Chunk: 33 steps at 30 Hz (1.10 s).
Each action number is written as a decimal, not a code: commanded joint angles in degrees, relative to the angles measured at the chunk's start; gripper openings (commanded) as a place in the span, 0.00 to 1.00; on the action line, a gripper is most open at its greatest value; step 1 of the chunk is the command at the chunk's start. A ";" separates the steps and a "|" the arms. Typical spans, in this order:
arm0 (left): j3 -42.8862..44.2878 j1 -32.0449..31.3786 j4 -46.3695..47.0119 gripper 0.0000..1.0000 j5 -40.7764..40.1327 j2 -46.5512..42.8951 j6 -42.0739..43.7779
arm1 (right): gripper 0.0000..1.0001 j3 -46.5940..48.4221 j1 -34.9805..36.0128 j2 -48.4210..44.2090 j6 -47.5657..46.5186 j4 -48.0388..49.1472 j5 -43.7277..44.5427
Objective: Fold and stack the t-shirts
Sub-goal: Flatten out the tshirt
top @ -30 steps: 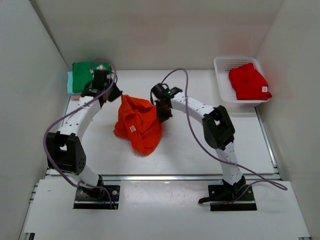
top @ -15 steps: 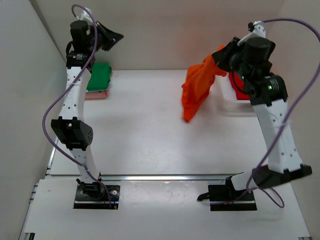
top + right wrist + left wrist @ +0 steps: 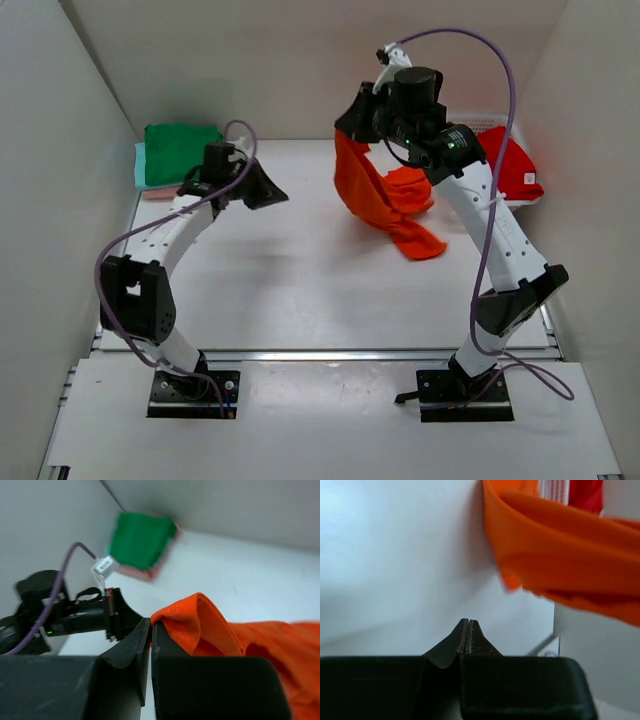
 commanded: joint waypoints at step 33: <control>-1.06 7.93 6.20 0.25 -0.08 -15.34 -3.44 | 0.00 -0.81 12.04 -15.12 -39.10 40.09 33.52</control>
